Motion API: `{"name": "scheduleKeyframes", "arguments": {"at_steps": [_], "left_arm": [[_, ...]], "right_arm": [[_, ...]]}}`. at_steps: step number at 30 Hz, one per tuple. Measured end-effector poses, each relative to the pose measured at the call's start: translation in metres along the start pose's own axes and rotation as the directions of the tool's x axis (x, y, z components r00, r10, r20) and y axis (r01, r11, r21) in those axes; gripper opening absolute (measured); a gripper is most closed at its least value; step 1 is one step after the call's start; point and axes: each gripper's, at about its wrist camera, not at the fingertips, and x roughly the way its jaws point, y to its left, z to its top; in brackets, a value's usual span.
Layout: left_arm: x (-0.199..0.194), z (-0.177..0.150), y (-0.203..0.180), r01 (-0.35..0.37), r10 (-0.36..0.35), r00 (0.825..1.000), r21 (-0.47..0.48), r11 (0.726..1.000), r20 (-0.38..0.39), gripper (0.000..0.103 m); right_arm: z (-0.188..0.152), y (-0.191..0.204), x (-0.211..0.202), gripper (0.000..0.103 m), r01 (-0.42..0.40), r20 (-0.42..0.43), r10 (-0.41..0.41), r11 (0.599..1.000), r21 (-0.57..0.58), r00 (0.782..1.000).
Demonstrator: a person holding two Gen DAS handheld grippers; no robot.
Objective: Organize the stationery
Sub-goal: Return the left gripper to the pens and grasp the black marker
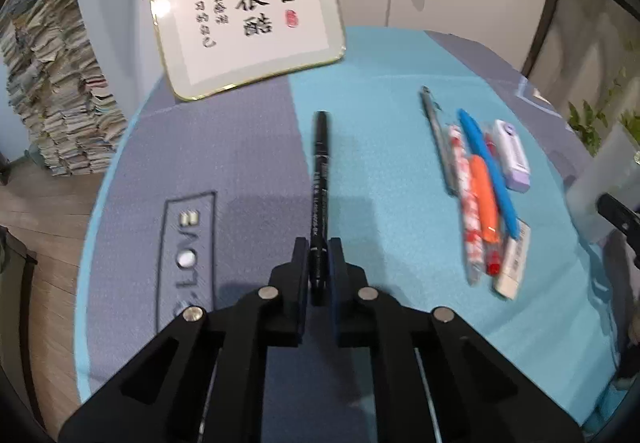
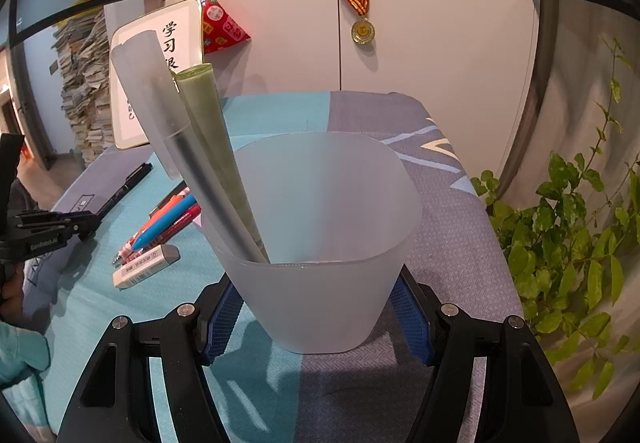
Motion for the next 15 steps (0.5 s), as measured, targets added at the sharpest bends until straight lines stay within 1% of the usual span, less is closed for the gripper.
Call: {"name": "scheduleKeyframes", "arguments": {"at_steps": [4, 10, 15], "left_arm": [[-0.012, -0.014, -0.014, 0.059, -0.059, 0.998, 0.005, 0.998, -0.024, 0.007], [-0.03, -0.036, -0.037, 0.115, -0.114, 0.993, 0.036, 0.993, -0.04, 0.007], [-0.042, -0.04, -0.048, 0.126, -0.124, 0.992, 0.088, 0.988, -0.033, 0.009]], "right_arm": [[0.0, 0.0, 0.0, 0.07, 0.0, 0.001, 0.0, 1.0, 0.0, 1.0], [-0.002, 0.0, -0.001, 0.07, -0.008, 0.003, 0.008, 1.0, 0.005, 1.0], [-0.003, 0.001, 0.002, 0.071, -0.018, -0.037, 0.018, 1.0, -0.003, 0.999]]}}
